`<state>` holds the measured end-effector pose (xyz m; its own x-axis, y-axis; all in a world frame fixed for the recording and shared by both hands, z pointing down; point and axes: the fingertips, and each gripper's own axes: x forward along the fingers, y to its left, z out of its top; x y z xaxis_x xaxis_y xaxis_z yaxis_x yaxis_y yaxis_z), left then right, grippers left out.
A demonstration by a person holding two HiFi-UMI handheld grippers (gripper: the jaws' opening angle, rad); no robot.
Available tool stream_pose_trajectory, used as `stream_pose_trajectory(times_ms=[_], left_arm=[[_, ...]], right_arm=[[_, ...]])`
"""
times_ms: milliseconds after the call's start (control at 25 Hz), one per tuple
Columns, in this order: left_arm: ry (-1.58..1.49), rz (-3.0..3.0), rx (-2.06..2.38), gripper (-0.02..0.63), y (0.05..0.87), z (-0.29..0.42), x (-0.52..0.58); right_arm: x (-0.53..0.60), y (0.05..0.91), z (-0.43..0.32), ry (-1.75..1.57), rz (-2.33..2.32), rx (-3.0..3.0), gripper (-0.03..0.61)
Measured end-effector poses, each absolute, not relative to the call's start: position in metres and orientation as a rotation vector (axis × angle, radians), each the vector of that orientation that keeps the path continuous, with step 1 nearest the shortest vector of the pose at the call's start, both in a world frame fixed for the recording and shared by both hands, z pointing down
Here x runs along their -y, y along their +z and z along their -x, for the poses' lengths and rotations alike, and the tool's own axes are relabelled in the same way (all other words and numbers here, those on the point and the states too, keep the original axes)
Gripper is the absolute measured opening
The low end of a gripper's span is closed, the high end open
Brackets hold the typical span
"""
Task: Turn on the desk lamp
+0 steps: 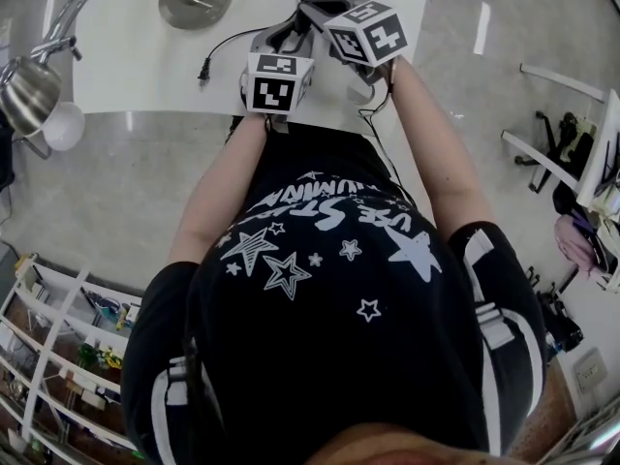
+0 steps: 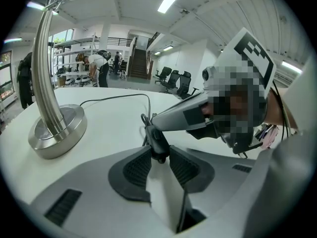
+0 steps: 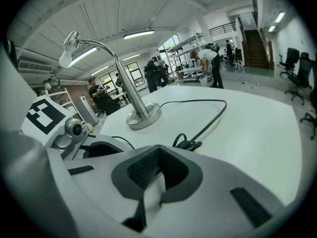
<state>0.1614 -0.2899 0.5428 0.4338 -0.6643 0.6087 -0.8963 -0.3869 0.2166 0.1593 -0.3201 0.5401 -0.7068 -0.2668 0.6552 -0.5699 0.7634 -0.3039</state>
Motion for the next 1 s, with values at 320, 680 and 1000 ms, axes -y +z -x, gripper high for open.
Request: stream_pose_trajectory(times_ms=[320, 680, 1000], left_arm=[[0.591, -2.168, 1.305, 0.13, 0.543, -0.161, 0.29], [0.588, -2.157, 1.308, 0.13, 0.546, -0.159, 0.29], [0.595, -2.167, 1.296, 0.13, 0.544, -0.162, 0.29]], right_arm=[[0.307, 0.534, -0.155, 0.636, -0.535, 2.356, 0.006], [0.308, 0.536, -0.153, 0.74, -0.537, 2.259, 0.006], [0.312, 0.534, -0.157, 0.84, -0.527, 2.219, 0.006]])
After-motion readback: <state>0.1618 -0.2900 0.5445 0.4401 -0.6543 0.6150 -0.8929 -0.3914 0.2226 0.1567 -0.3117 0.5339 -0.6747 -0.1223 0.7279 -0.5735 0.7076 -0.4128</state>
